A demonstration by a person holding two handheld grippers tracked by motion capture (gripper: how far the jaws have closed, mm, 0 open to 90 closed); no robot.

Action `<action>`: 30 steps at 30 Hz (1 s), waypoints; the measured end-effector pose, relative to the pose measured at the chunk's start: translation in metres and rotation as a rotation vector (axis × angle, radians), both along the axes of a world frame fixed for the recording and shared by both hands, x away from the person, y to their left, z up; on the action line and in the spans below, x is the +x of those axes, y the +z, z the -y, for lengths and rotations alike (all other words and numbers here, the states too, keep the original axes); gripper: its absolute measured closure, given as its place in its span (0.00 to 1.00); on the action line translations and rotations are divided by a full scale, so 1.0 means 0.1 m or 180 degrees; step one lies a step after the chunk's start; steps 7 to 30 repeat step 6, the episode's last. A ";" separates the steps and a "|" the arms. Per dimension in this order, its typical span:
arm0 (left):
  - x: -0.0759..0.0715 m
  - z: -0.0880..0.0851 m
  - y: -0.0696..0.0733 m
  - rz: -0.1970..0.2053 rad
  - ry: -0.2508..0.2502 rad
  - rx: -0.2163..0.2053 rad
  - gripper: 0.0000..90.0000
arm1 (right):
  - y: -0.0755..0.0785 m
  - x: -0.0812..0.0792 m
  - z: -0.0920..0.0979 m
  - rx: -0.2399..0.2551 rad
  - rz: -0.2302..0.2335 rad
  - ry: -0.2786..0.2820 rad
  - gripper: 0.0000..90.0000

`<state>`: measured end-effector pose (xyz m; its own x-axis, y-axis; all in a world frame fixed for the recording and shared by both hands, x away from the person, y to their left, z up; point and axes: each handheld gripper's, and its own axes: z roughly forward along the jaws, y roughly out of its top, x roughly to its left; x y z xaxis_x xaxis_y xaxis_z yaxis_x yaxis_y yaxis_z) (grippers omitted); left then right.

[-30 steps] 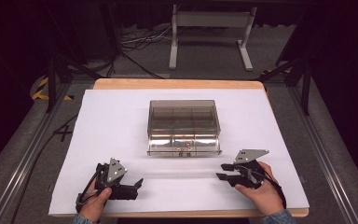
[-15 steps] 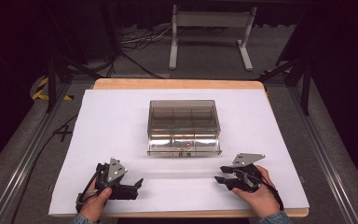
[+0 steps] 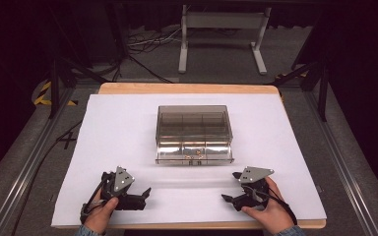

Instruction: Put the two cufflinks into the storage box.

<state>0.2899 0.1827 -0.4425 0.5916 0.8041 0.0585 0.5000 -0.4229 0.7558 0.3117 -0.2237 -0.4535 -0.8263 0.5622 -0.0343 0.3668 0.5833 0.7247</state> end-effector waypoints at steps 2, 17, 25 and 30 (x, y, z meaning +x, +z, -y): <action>0.00 0.00 0.00 0.0002 0.0004 -0.0011 0.00 | 0.00 0.00 0.00 -0.0003 0.0001 -0.0004 0.17; 0.01 0.00 -0.01 0.0010 0.0008 -0.0006 0.00 | 0.00 0.00 0.00 -0.0002 0.0003 -0.0004 0.17; 0.01 0.00 -0.01 0.0010 0.0008 -0.0006 0.00 | 0.00 0.00 0.00 -0.0002 0.0003 -0.0004 0.17; 0.01 0.00 -0.01 0.0010 0.0008 -0.0006 0.00 | 0.00 0.00 0.00 -0.0002 0.0003 -0.0004 0.17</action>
